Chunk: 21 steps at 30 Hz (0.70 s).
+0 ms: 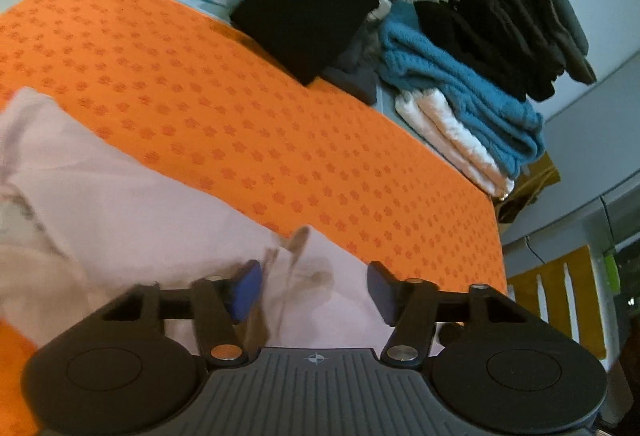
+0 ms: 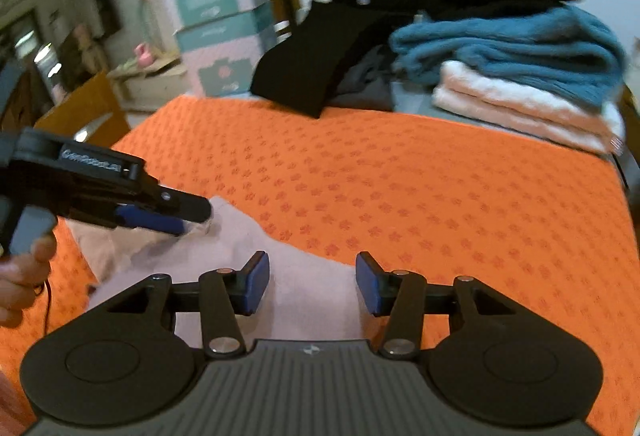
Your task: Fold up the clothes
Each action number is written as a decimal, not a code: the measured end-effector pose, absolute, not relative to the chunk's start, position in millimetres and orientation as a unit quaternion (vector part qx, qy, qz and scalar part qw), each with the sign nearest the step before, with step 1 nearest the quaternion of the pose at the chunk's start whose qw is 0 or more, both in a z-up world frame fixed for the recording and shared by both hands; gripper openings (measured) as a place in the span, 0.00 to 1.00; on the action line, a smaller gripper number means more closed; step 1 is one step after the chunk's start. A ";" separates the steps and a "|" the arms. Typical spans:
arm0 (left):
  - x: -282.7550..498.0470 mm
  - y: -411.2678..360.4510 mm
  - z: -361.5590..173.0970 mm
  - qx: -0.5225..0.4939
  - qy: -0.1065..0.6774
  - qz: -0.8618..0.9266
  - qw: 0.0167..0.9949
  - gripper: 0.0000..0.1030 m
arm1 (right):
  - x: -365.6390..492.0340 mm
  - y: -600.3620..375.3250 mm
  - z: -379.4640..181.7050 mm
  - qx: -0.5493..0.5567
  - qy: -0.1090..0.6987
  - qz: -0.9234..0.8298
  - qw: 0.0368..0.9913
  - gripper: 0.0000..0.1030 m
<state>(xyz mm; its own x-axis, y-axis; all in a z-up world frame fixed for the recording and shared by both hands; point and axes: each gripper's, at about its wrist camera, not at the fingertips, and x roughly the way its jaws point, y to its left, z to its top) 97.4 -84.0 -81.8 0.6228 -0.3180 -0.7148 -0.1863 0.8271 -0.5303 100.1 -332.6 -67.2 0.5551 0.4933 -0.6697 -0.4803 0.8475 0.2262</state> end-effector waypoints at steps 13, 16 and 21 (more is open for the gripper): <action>39.1 -54.4 -60.6 -0.339 0.423 -0.028 0.840 0.70 | 53.2 -371.9 -107.6 0.177 0.468 0.205 0.841 0.54; 32.1 -56.8 -55.4 -0.333 0.424 -0.036 0.841 0.71 | 49.9 -376.0 -120.8 0.224 0.477 0.208 0.824 0.54; 36.4 -79.5 -44.9 -0.308 0.437 -0.063 0.843 0.78 | 47.2 -372.7 -125.2 0.260 0.482 0.198 0.813 0.33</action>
